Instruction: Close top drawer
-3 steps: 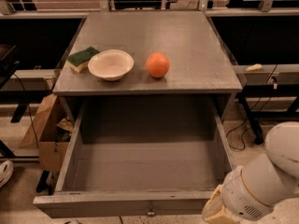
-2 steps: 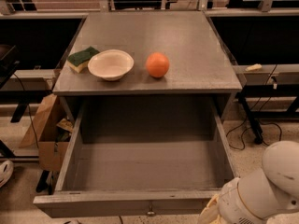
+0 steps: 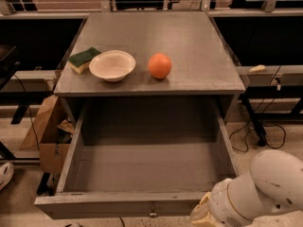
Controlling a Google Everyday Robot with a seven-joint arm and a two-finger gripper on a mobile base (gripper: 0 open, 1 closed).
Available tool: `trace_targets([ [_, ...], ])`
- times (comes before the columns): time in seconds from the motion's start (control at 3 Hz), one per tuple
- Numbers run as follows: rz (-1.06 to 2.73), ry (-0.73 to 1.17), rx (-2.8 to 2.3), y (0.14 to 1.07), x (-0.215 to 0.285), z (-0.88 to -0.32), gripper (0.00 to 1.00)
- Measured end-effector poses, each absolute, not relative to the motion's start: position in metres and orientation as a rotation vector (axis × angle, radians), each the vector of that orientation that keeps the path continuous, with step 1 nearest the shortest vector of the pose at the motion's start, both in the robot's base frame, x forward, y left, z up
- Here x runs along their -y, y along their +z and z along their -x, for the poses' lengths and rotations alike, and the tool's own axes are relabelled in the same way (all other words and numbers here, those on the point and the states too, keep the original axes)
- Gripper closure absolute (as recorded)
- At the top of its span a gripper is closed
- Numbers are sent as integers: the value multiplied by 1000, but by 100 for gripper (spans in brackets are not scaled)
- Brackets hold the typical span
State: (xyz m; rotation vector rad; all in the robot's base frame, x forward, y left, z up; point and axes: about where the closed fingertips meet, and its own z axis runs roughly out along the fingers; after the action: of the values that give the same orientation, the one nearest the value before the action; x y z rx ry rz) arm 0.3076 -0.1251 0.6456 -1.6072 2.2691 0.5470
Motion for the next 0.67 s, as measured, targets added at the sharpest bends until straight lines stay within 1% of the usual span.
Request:
trace_targets([
  [0.33, 1607, 547, -2269, 646, 125, -307, 35],
  [0.67, 1585, 517, -2257, 649, 120, -323, 12],
])
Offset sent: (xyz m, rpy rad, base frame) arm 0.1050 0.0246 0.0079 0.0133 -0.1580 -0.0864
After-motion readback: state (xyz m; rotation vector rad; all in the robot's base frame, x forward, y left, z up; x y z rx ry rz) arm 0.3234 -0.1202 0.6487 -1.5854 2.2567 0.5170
